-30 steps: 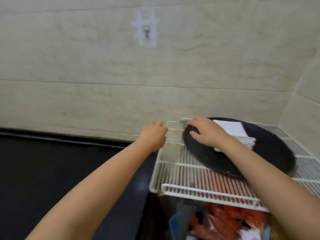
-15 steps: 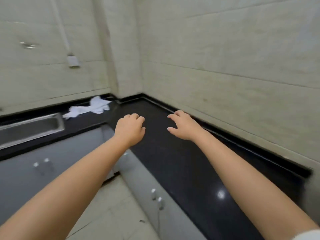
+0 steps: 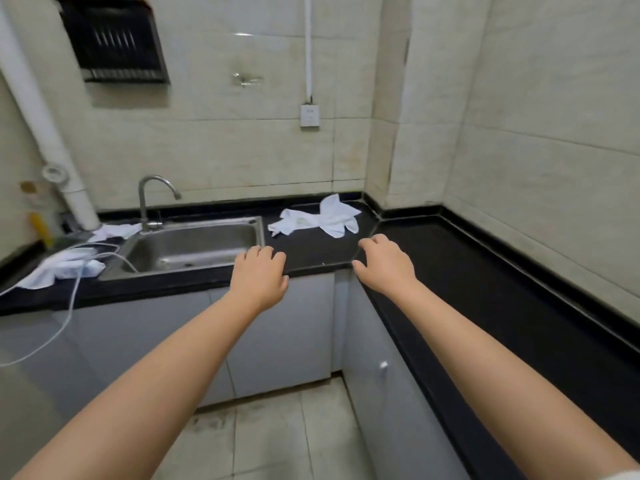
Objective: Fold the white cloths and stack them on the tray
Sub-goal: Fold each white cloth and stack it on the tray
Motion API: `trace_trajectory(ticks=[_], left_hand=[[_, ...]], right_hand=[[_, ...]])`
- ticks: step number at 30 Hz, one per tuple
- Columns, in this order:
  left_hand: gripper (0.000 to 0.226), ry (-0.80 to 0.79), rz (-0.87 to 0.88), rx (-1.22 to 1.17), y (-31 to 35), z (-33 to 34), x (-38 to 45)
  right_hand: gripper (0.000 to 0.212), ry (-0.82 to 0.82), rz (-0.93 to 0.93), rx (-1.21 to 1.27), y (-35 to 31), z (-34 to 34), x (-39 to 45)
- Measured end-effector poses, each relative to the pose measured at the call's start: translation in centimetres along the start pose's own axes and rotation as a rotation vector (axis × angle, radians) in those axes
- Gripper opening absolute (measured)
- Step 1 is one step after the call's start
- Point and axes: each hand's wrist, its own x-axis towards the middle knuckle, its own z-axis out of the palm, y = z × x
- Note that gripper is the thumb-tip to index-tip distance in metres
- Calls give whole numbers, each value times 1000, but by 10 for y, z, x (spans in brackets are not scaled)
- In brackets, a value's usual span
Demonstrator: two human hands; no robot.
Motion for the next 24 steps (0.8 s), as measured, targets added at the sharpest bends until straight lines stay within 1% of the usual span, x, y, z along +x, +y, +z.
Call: trace_trajectory(ticks=[3, 7, 9, 14, 17, 21, 24], left_hand=[[37, -15, -12, -1, -20, 9, 76], [41, -38, -6, -7, -34, 24, 155], [39, -48, 7, -25, -40, 40, 194], [38, -107, 60, -50, -54, 106, 296], [37, -141, 100, -91, -62, 147, 364], [38, -200, 185, -125, -71, 195, 458], [37, -271, 234, -153, -75, 231, 509]], right_hand=[[42, 1, 75, 17, 12, 11, 80], [42, -12, 128, 12, 33, 23, 160], [40, -27, 152, 6, 45, 35, 197], [37, -127, 226, -9, 75, 88, 288], [32, -190, 271, -9, 87, 123, 349], [28, -223, 360, 55, 101, 166, 437], [27, -280, 432, 112, 115, 200, 482]])
